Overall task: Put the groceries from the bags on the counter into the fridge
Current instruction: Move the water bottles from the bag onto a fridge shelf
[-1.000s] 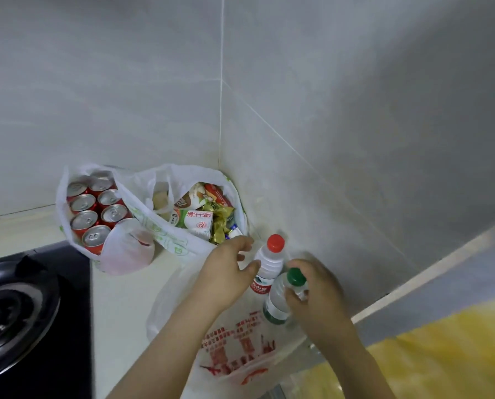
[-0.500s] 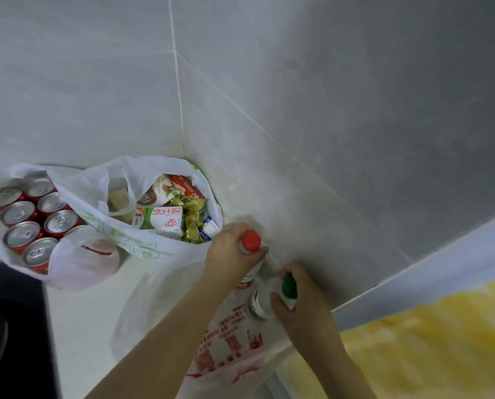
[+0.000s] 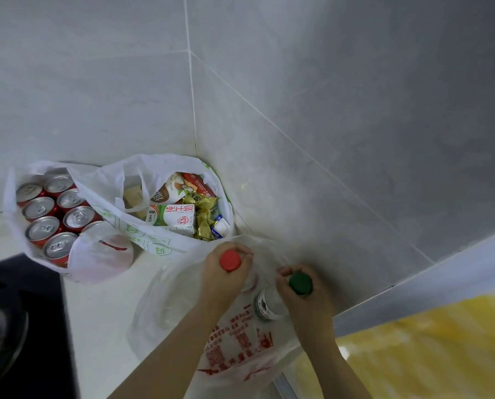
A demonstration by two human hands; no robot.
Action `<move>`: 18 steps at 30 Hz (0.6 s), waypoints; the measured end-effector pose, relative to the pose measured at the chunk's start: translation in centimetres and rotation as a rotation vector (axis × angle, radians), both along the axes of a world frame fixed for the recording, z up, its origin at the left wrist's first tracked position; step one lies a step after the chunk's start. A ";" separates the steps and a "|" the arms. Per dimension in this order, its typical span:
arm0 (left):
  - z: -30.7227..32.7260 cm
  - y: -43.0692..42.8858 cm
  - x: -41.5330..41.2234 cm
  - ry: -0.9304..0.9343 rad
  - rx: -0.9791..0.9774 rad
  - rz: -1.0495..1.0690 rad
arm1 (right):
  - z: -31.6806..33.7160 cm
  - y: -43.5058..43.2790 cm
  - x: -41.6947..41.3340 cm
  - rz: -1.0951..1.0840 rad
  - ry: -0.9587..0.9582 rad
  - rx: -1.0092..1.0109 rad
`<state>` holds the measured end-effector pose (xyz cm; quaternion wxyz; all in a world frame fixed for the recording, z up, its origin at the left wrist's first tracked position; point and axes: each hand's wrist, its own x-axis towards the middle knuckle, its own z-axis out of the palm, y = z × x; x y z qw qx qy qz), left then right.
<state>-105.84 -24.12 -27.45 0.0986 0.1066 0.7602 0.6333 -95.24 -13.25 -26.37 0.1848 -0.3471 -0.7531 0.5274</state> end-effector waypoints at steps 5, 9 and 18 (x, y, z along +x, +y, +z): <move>1.4 -1.2 0.7 -0.064 -0.047 0.081 | -0.7 -0.3 -1.1 0.030 0.031 0.077; 3.2 -2.9 1.8 -0.051 -0.056 0.200 | -1.0 -0.5 -1.5 0.014 0.084 0.082; 7.7 -6.4 4.5 -0.017 -0.089 0.366 | 3.4 -1.4 -2.6 0.226 0.329 0.095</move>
